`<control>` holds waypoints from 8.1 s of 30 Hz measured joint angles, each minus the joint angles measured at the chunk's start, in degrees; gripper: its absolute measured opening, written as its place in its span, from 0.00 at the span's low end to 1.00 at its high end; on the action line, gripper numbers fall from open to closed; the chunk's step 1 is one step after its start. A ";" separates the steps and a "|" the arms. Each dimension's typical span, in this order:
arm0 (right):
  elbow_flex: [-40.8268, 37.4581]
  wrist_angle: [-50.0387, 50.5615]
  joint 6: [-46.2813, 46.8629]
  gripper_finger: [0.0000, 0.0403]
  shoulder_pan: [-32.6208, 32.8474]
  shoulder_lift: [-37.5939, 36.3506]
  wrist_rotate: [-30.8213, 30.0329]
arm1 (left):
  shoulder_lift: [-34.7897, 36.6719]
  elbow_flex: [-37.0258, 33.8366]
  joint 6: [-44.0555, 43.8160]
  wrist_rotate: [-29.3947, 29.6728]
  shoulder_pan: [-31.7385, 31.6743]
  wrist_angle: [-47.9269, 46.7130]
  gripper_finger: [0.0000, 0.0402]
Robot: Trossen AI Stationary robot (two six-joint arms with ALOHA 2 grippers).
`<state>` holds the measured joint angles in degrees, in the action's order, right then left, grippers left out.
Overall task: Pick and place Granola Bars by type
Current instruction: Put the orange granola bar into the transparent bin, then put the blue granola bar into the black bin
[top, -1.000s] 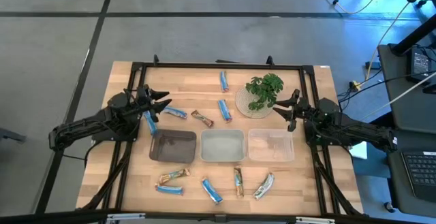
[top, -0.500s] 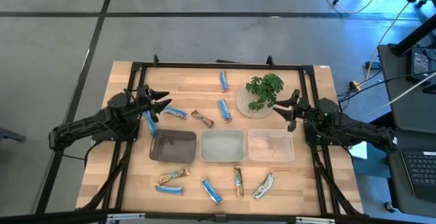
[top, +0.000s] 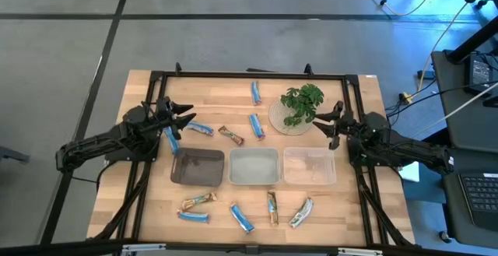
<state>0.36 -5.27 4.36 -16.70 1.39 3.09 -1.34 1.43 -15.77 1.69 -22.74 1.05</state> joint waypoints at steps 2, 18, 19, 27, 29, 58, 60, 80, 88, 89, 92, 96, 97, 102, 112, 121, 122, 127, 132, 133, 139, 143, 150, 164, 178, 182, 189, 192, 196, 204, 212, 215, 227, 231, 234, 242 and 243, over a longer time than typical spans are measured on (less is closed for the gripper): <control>0.02 -1.90 1.85 0.34 -0.01 0.02 0.04 | 0.01 0.00 0.00 0.01 0.00 0.00 0.49; 22.98 9.32 -5.56 0.34 5.04 18.41 13.56 | 0.01 0.00 0.00 0.02 0.00 0.01 0.49; 24.52 9.86 -6.62 0.34 6.50 21.22 13.55 | 0.02 0.01 0.00 0.02 0.00 -0.01 0.49; 40.68 20.38 -13.24 0.34 19.64 41.37 6.00 | 0.02 0.02 0.00 0.02 0.00 -0.01 0.49; 44.88 24.64 -13.67 0.34 22.90 45.72 1.94 | 0.02 0.01 0.00 0.02 0.00 -0.01 0.49; 58.51 35.47 18.81 0.34 52.66 79.91 -4.46 | 0.01 0.00 3.04 0.72 -0.01 2.65 0.49; 58.49 34.76 21.01 0.34 52.64 81.09 -4.52 | 0.00 0.00 3.04 0.72 -0.01 2.59 0.49; 58.42 28.00 26.57 0.67 56.19 91.23 -1.85 | 0.00 0.00 5.49 1.84 0.00 2.17 0.49; 58.40 28.88 25.29 0.65 58.61 94.68 -1.90 | 0.00 0.00 5.49 1.86 0.00 2.19 0.49; 58.40 28.85 24.88 0.64 58.82 95.22 -1.90 | 0.00 0.00 5.49 1.86 -0.02 2.15 0.49; 58.40 28.92 23.31 0.62 59.55 97.11 -1.89 | 0.00 0.00 5.44 1.86 0.00 2.17 0.49; 58.40 29.19 20.63 0.58 60.64 100.18 -1.92 | 0.00 0.00 5.46 1.81 -0.01 2.15 0.49; 58.40 29.19 20.68 0.57 60.81 100.93 -1.92 | 0.00 0.00 5.46 1.79 -0.02 2.15 0.49; 58.45 29.17 20.87 0.50 60.84 103.50 -1.97 | 0.00 0.00 5.46 1.79 -0.02 2.15 0.49; 58.40 29.86 21.09 0.29 60.77 103.23 -2.78 | 0.00 0.00 5.54 1.78 -0.01 2.15 0.49; 59.25 30.16 22.55 0.21 60.84 103.08 -3.58 | 0.00 0.00 5.51 1.75 -0.01 2.15 0.49; 59.51 30.13 22.57 0.21 60.84 103.08 -3.54 | 0.00 0.00 5.51 1.73 -0.02 2.15 0.49; 62.82 34.49 24.12 0.21 60.84 103.06 -3.30 | 0.00 0.00 4.48 1.70 0.00 2.15 0.49; 69.60 46.05 26.02 0.21 60.84 102.99 -5.16 | 0.00 0.00 4.35 1.70 0.00 2.14 0.49; 70.98 47.92 26.49 0.21 60.86 102.97 -6.32 | 0.00 0.00 4.35 1.69 -0.02 2.15 0.49; 78.55 63.61 28.18 0.21 61.01 102.95 -11.20 | 0.00 0.00 4.35 1.66 -0.02 2.15 0.49; 81.94 77.15 28.80 0.21 61.03 102.89 -18.95 | 0.00 0.00 3.94 1.65 0.00 2.14 0.49; 80.64 88.58 34.14 0.21 60.48 102.86 -37.28 | 0.00 0.00 1.33 1.66 -0.02 2.15 0.49; 70.04 80.32 33.87 0.21 58.45 102.86 -37.97 | 0.00 0.00 1.31 1.66 0.00 2.15 0.49; 67.54 77.76 36.37 0.34 57.48 102.86 -34.51 | 0.02 0.00 1.38 1.44 -0.02 2.14 0.49; 67.54 77.88 33.59 0.40 57.36 102.86 -33.97 | 0.00 0.00 1.35 1.42 -0.02 2.14 0.49; 71.66 87.38 34.57 0.42 57.36 101.09 -36.33 | 0.00 0.00 1.40 1.42 -0.01 2.14 0.49; 71.74 87.39 37.32 0.42 57.03 95.92 -35.03 | 0.02 0.00 1.40 1.44 -0.02 2.15 0.49; 66.49 76.86 36.49 0.42 56.95 85.07 -32.11 | 0.02 0.00 1.40 1.44 -0.01 2.15 0.49; 49.04 51.15 25.85 0.42 54.25 61.83 -31.96 | 0.02 0.00 1.46 1.79 0.00 2.15 0.49; 35.99 34.50 19.31 0.42 50.68 42.41 -32.09 | -0.50 0.80 -1.40 1.75 -0.02 3.24 0.48; 34.13 31.16 19.15 0.42 49.38 38.65 -32.11 | -2.65 4.68 -1.99 1.69 -0.01 1.90 0.47; 33.31 27.30 16.31 0.42 44.67 37.86 -31.90 | -31.36 31.23 -9.41 18.85 0.00 -34.27 0.46; 33.31 27.29 16.33 0.42 43.99 37.83 -31.91 | -41.64 37.95 -23.28 23.93 -0.02 -47.98 0.46; 33.31 27.32 16.17 0.42 43.90 37.90 -31.91 | -47.64 40.02 -31.65 22.79 0.00 -53.57 0.46; 33.31 27.40 11.78 0.42 43.92 40.36 -31.95 | -58.13 40.22 -48.35 13.98 -0.15 -59.07 0.46; 33.31 27.29 11.61 0.42 43.92 40.77 -32.11 | -59.18 40.22 -49.43 13.36 -0.60 -59.14 0.46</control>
<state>33.67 22.02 15.97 27.22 42.16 -29.02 -60.52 41.65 -65.20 15.05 -23.34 -58.09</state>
